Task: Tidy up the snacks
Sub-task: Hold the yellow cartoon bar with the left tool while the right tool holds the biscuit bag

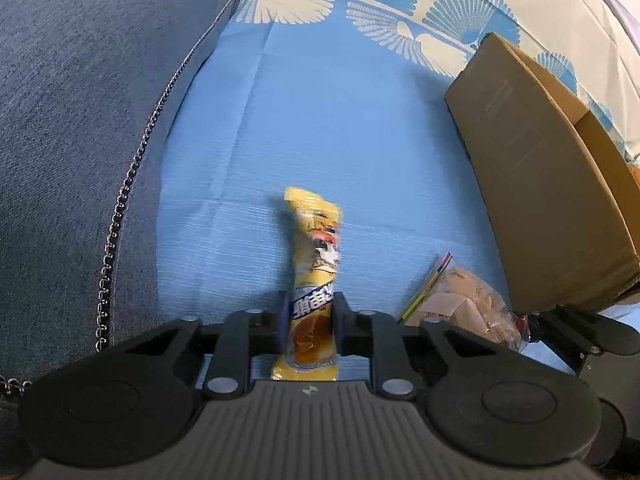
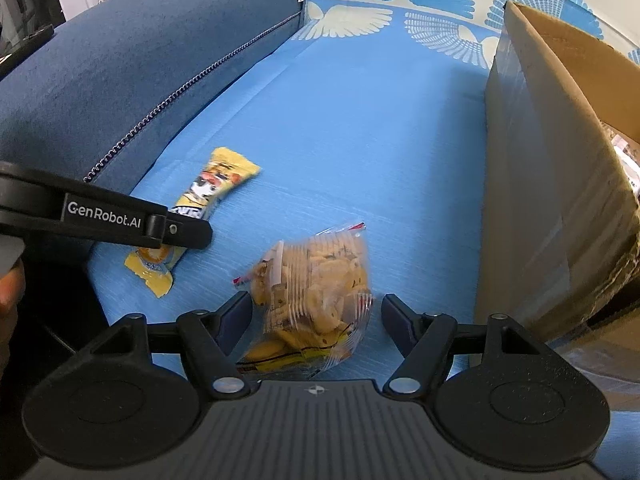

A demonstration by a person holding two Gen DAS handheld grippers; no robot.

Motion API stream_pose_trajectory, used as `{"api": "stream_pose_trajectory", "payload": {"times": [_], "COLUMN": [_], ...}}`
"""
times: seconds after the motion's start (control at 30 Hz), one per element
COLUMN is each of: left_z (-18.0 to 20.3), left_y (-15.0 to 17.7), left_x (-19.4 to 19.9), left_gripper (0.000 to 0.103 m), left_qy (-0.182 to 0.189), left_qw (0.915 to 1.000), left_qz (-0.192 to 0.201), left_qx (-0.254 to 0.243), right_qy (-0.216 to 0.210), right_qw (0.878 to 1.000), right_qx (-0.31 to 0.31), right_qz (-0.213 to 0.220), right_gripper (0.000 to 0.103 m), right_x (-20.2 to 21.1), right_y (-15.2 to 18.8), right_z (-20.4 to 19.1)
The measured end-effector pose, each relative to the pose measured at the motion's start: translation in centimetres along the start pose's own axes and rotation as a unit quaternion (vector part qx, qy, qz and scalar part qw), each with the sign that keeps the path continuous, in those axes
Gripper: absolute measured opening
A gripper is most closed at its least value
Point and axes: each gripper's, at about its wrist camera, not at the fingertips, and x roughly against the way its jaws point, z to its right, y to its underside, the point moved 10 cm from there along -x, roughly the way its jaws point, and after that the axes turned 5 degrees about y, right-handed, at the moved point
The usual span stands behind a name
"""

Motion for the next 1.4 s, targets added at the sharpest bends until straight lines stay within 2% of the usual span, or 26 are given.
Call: {"api": "stream_pose_trajectory", "payload": {"times": [0.07, 0.27, 0.4, 0.6, 0.93, 1.13, 1.4], "left_z": [0.1, -0.1, -0.1, -0.1, 0.1, 0.1, -0.1], "left_y": [0.0, -0.3, 0.0, -0.1, -0.1, -0.4, -1.1], "left_x": [0.1, 0.5, 0.6, 0.1, 0.1, 1.1, 2.9], "left_gripper": [0.022, 0.022, 0.022, 0.022, 0.022, 0.021, 0.021], "left_qy": [-0.001, -0.001, 0.001, 0.001, -0.005, -0.007, 0.000], "left_qw": [1.0000, 0.9998, 0.9999, 1.0000, 1.0000, 0.9992, 0.9963], "left_qz": [0.003, 0.018, 0.015, 0.000, 0.005, 0.038, 0.086], "left_qx": [-0.004, -0.004, -0.001, -0.001, -0.007, -0.010, -0.002], "right_qy": [0.000, 0.003, 0.006, 0.008, 0.011, 0.014, 0.017], "right_qw": [1.000, 1.000, 0.999, 1.000, 1.000, 1.000, 0.997], "right_qx": [0.004, 0.006, -0.007, -0.018, -0.009, -0.006, -0.022], "right_qz": [0.001, 0.015, 0.040, 0.009, 0.009, 0.021, 0.070], "right_gripper": [0.064, 0.057, 0.057, 0.057, 0.058, 0.056, 0.054], "right_x": [-0.1, 0.2, 0.9, -0.3, -0.5, 0.0, 1.9], "right_y": [0.0, -0.4, -1.2, -0.3, -0.3, -0.3, -1.7], "right_z": [-0.2, -0.7, -0.3, 0.0, -0.4, -0.3, 0.3]}}
